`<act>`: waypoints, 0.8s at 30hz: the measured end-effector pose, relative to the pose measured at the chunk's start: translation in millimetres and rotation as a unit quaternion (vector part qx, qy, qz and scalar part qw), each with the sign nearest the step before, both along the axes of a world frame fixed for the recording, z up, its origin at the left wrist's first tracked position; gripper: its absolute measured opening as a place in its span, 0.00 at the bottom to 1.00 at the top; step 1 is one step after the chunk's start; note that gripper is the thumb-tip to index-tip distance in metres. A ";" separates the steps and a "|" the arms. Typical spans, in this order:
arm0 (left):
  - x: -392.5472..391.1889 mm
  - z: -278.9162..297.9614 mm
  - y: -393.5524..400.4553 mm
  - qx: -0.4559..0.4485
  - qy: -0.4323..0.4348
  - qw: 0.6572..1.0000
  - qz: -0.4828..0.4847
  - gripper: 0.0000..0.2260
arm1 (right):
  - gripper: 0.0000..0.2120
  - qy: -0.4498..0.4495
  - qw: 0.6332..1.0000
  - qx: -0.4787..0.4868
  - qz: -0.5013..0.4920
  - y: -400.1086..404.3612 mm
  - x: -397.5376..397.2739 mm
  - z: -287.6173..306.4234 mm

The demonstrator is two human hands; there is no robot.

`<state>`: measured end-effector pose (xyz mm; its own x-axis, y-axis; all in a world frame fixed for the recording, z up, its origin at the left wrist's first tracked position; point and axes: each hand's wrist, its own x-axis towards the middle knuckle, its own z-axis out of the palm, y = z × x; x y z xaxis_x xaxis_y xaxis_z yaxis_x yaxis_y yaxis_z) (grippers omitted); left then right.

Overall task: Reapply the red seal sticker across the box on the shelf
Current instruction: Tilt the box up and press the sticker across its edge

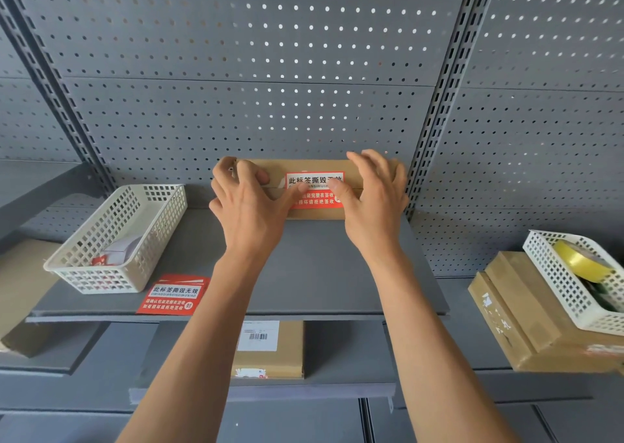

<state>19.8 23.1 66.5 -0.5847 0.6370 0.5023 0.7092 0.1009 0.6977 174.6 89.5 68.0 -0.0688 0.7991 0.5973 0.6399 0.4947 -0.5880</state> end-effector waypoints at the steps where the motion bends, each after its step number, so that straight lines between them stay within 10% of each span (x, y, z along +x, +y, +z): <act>1: -0.4 0.1 -0.4 0.001 -0.001 1.000 -0.002 0.28 | 0.22 0.003 1.000 -0.004 0.004 0.0 0.6 0.5; 14: -7.0 -0.9 -7.3 0.008 -0.011 0.999 -0.039 0.20 | 0.19 0.003 1.000 -0.004 0.027 -0.2 9.1 0.2; 24: 0.4 -0.3 -7.7 -0.009 0.005 1.000 -0.021 0.33 | 0.31 -0.060 0.998 -0.019 0.018 -5.9 5.0 -1.4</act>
